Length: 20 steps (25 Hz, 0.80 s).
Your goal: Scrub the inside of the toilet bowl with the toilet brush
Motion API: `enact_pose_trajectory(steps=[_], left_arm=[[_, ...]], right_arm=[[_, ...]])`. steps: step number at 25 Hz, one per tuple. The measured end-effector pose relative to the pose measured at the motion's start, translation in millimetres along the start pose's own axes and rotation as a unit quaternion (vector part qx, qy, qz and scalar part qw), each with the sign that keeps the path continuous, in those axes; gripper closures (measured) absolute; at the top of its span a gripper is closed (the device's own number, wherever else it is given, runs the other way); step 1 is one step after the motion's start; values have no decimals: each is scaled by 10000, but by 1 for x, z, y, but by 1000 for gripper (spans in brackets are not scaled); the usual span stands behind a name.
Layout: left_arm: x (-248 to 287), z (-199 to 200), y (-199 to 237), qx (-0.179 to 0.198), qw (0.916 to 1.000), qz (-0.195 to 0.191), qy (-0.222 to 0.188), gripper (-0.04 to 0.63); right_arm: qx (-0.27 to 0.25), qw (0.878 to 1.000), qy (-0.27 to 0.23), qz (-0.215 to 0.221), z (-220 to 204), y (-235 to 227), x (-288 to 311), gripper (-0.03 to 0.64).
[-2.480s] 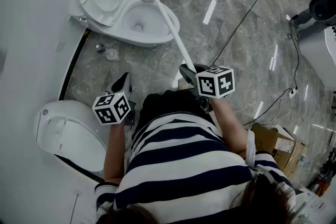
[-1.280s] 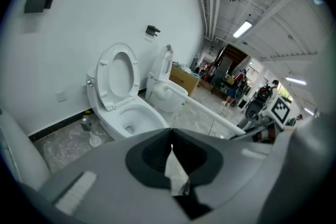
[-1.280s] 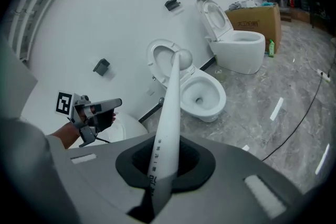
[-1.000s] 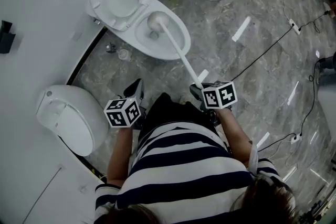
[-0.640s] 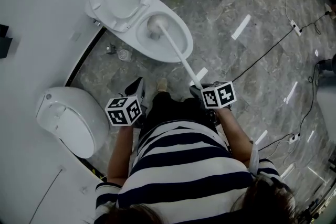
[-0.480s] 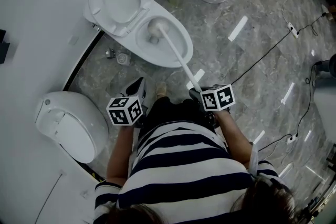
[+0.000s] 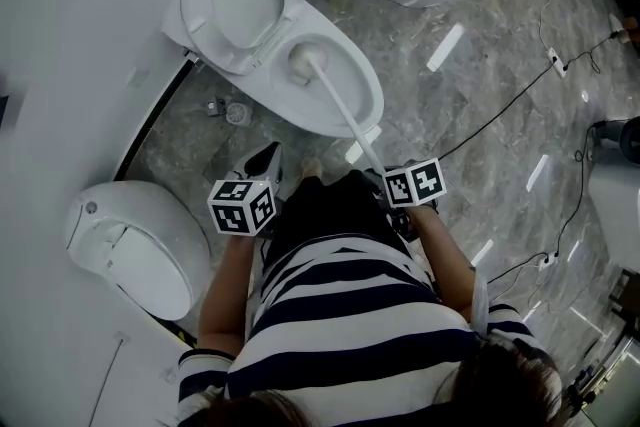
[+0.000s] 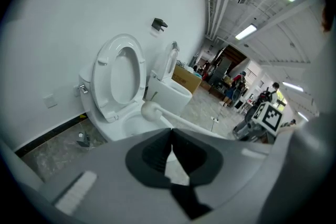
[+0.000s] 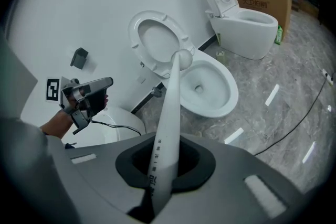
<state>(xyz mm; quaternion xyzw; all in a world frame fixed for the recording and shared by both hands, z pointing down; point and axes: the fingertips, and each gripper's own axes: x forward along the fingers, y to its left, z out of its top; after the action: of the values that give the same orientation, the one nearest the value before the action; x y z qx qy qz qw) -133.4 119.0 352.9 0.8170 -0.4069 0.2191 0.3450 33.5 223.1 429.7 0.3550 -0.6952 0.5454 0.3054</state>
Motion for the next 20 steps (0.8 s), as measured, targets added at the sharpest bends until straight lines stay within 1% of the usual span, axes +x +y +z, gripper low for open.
enact_pose_trajectory(steps=[4,10,14,17,20], left_arm=[[2,-2,29,4,9999,-39,102,595],[12,-7,61,-236,9996,-131,98,595],[26,-14,66,-173,9996,-185,93,595],[38,-16,64,-166,9996,-209,18,595],[53,-24,61,-228,9995,-174,101,595]], right_arm=[[76,9998,160,-115,15,4,21,595],[129,9990,352,-245,26,6,50,595],[147,9979,556,-288,27,-6,67,595],[-8,9963,779,-371,33,-24,76,595],[-205,9934,1047,-425,36,-42,85,595]])
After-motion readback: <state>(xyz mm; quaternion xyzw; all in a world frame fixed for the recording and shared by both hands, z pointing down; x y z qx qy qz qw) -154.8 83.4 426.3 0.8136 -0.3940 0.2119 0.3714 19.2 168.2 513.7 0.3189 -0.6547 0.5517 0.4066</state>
